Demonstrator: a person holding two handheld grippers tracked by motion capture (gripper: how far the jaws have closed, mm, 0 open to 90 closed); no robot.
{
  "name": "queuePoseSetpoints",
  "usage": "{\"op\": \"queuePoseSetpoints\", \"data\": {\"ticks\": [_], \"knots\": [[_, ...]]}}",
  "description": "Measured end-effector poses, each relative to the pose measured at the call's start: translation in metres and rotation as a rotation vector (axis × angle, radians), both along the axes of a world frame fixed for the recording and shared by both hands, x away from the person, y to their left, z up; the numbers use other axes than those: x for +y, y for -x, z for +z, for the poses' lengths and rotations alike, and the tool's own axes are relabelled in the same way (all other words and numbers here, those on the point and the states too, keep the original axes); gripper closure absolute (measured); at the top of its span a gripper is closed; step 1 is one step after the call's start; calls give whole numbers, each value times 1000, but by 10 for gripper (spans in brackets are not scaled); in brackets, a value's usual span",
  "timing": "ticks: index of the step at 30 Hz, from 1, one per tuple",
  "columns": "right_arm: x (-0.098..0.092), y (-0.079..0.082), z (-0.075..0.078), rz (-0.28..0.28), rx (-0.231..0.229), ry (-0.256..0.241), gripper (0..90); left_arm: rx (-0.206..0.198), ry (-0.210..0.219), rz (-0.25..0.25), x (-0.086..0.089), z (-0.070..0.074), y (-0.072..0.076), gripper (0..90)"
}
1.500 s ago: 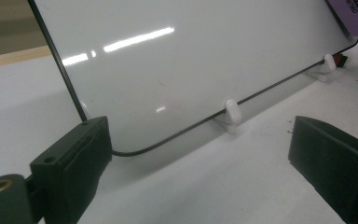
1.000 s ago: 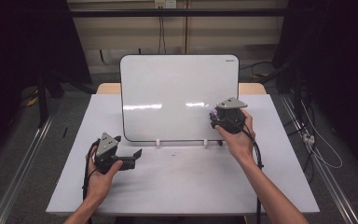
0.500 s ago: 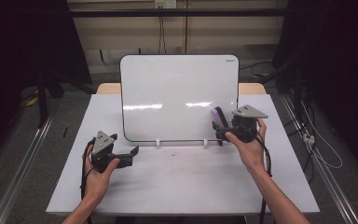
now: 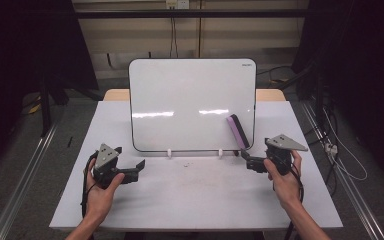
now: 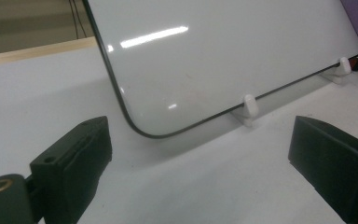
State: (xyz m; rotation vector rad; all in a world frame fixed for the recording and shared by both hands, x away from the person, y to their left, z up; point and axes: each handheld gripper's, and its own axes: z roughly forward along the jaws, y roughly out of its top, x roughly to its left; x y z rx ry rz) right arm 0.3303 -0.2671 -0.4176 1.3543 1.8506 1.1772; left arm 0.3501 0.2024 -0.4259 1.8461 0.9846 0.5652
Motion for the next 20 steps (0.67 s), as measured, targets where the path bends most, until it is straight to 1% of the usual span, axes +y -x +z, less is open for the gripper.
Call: {"op": "queuePoseSetpoints", "data": {"ticks": [1, 5, 6, 7, 8, 10, 11, 12, 14, 17, 20], "knots": [[-2, 3, -2, -2, 6, -10, 59, 1, -4, 0, 1, 0, 0, 59], [-9, 15, -10, -22, 15, -16, 62, 2, 6, 8, 1, -2, 2, 59], [-10, 18, -11, -26, 17, -19, 63, 0, 2, 7, 1, -3, 3, 59], [-11, 23, -14, -32, 16, -22, 62, 0, 8, 10, 1, -3, 3, 59], [-12, 25, -15, -35, 15, -23, 63, 1, 1, 6, 1, -3, 4, 59], [-15, 31, -21, -49, 10, -32, 63, -1, 9, 12, 1, -5, 5, 59], [-16, 33, -23, -57, 3, -34, 64, 1, 2, 9, 1, -6, 5, 59], [-17, 35, -25, -65, -3, -43, 65, 1, 10, 13, 1, -6, 6, 59], [-19, 38, -25, -64, -8, -56, 64, 8, 9, 12, 2, -8, 7, 59], [-21, 39, -26, -70, -14, -51, 62, 17, 13, 14, 1, -11, 9, 59], [-21, 38, -27, -66, -7, -51, 61, 16, 16, 16, 1, -11, 9, 59]]}}
